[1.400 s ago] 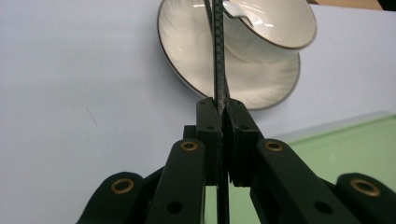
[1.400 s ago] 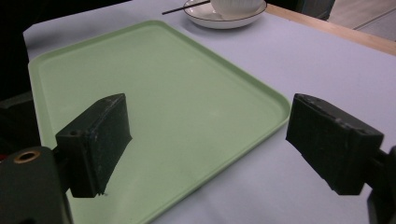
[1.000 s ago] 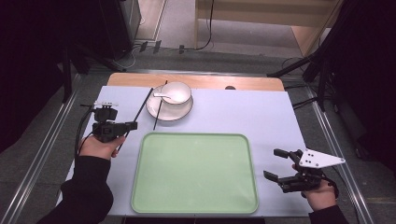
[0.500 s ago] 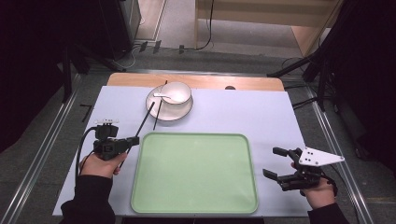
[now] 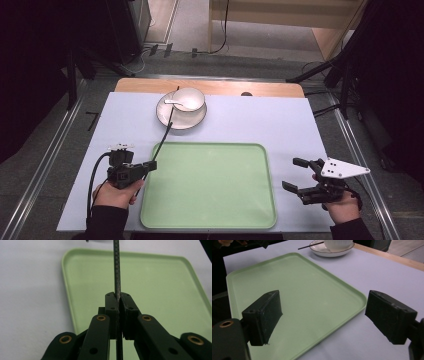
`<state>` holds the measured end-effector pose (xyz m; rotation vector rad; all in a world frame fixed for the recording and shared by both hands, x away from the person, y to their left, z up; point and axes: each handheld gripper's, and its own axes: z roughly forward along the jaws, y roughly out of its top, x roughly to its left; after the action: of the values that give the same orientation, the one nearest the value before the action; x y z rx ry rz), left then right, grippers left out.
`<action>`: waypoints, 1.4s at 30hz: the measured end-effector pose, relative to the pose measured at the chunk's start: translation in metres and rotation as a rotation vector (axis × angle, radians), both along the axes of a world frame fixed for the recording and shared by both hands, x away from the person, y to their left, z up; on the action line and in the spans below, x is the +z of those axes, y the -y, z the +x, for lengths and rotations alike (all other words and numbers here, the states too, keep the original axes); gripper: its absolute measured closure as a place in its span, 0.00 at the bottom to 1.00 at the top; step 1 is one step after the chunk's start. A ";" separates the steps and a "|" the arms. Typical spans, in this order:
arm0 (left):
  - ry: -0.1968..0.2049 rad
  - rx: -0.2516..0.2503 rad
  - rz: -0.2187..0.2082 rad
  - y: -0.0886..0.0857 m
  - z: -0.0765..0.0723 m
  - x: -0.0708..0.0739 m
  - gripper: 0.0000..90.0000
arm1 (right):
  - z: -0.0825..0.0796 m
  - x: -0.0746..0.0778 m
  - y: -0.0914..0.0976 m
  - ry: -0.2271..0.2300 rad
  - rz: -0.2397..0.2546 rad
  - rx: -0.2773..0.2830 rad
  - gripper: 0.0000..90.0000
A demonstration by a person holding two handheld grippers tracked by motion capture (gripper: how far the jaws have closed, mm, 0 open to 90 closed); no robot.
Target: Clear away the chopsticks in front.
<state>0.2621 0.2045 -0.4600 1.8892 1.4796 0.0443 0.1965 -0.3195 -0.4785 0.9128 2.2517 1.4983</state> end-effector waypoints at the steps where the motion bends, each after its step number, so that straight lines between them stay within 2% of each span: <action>1: 0.002 -0.006 0.001 0.002 -0.002 0.000 0.95 | 0.000 0.000 0.000 0.000 0.000 0.000 0.16; 3: 0.012 -0.013 0.016 0.008 -0.007 0.000 0.95 | 0.000 0.000 0.000 -0.001 -0.002 0.000 0.16; 5: 0.001 -0.014 0.020 0.009 -0.009 -0.003 0.95 | 0.000 0.000 0.000 -0.001 -0.003 0.002 0.16; 9: -0.044 -0.002 0.028 0.010 -0.011 -0.014 0.95 | 0.000 0.000 0.000 0.000 0.002 0.001 0.16; 14: -0.059 0.015 0.048 0.008 -0.014 -0.017 0.95 | 0.000 0.000 0.000 0.000 0.004 0.003 0.16; 18: -0.102 0.030 0.064 0.006 -0.017 -0.023 0.95 | 0.000 0.000 0.000 0.003 0.003 0.004 0.16; 21: -0.141 0.018 0.072 0.006 -0.014 -0.030 0.94 | 0.000 0.000 0.000 0.003 0.004 0.006 0.16; 29: -0.156 -0.001 0.117 0.016 -0.006 -0.041 0.95 | 0.000 0.001 -0.001 0.002 0.002 0.009 0.16; 35: -0.141 0.001 0.106 0.015 -0.003 -0.039 0.92 | 0.000 0.001 0.000 0.003 0.002 0.009 0.16; 39: -0.112 -0.020 0.079 0.012 0.000 -0.033 0.77 | 0.000 0.001 0.000 0.004 0.001 0.011 0.16; 40: -0.099 -0.044 0.069 0.011 0.002 -0.030 0.77 | 0.000 0.001 0.000 0.004 0.001 0.011 0.16; 41: -0.093 -0.061 0.054 0.010 0.004 -0.028 0.73 | 0.000 0.001 0.000 0.004 0.002 0.010 0.16; 42: -0.067 -0.100 0.035 0.009 0.006 -0.025 0.68 | 0.000 0.001 0.000 0.004 0.001 0.010 0.16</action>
<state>0.2685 0.1957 -0.4848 2.0079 1.4352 -0.0405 0.1963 -0.3191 -0.4776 0.8993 2.2567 1.5040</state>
